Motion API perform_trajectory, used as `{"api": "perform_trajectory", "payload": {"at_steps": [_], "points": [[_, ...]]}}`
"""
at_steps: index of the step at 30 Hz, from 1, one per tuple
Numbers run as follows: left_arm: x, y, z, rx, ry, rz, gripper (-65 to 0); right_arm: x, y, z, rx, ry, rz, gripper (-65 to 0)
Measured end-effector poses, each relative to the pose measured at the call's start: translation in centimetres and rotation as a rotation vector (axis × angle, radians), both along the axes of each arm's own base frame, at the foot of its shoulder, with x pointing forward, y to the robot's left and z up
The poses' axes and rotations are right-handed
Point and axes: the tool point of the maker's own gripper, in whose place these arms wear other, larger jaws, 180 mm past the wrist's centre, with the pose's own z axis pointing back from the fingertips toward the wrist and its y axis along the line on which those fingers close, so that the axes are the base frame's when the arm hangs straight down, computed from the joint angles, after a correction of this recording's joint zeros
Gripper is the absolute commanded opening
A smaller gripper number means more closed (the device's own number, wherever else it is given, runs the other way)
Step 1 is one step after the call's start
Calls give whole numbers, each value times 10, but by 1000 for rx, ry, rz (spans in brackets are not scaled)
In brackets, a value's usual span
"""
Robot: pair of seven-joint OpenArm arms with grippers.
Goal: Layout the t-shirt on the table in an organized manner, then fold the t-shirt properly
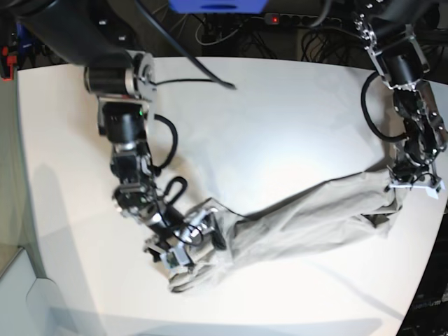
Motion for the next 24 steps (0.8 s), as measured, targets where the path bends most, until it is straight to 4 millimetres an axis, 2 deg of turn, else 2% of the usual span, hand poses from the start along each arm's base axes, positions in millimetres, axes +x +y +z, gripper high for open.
{"api": "perform_trajectory", "payload": {"at_steps": [5, 7, 11, 12, 16, 19, 21, 24], "points": [[-2, 1, -1, 3, 2, 3, -649, -30, -13, -7, -64, 9, -35, -107], [-1, 0, -1, -3, 6, -1, -649, -45, -24, -18, -113, 55, -58, -107], [0, -3, -2, -4, 6, -6, -649, -70, -68, -53, -203, 220, -155, -106], [0, -3, -2, -5, 6, -6, -649, -73, -78, -56, -232, 253, -177, -106], [1, -8, -3, -15, 3, -9, -649, -70, -103, -31, -241, 209, -259, -106], [1, -6, -2, -13, 1, -7, -649, -82, -111, -24, -269, 189, -277, -106], [2, -8, -3, -16, -4, -5, -649, -93, -104, -27, -279, 202, -263, -107], [2, -12, -5, -24, -3, -8, -649, -90, -84, -14, -152, 174, -249, -106]]}}
